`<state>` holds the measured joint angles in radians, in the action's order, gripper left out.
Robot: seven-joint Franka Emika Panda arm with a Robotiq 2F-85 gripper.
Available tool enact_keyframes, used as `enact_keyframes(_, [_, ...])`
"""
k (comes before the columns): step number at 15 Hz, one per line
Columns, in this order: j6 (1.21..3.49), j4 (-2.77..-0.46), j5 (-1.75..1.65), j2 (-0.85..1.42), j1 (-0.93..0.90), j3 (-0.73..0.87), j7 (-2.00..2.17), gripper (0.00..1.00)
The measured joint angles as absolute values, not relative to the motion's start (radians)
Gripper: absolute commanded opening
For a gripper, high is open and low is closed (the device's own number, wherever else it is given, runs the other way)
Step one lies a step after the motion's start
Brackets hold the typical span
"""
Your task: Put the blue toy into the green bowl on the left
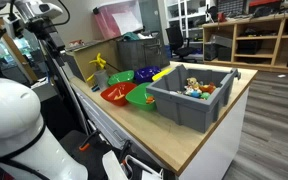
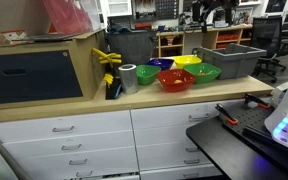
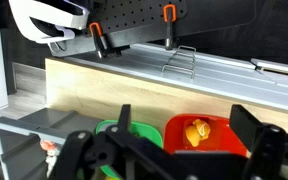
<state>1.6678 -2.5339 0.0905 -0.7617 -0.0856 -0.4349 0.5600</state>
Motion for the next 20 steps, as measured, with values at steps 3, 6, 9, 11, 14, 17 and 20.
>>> enact_keyframes(3, [1.668, -2.534, 0.09, -0.762, -0.086, -0.435, 0.56, 1.0])
enact_keyframes(6, [1.668, -2.534, 0.09, -0.762, -0.086, -0.435, 0.56, 1.0])
enact_keyframes(9, [1.668, -2.534, 0.09, -0.762, -0.086, -0.435, 0.56, 1.0])
enact_keyframes(11, [1.668, -2.534, 0.09, -0.762, -0.086, -0.435, 0.56, 1.0])
enact_keyframes(14, [1.668, -2.534, 0.087, -0.76, -0.092, -0.428, 0.548, 1.0])
enact_keyframes(17, [1.67, -2.534, 0.077, -0.758, -0.092, -0.397, 0.523, 1.0])
enact_keyframes(20, [1.671, -2.526, 0.053, -0.758, -0.086, -0.33, 0.471, 1.0])
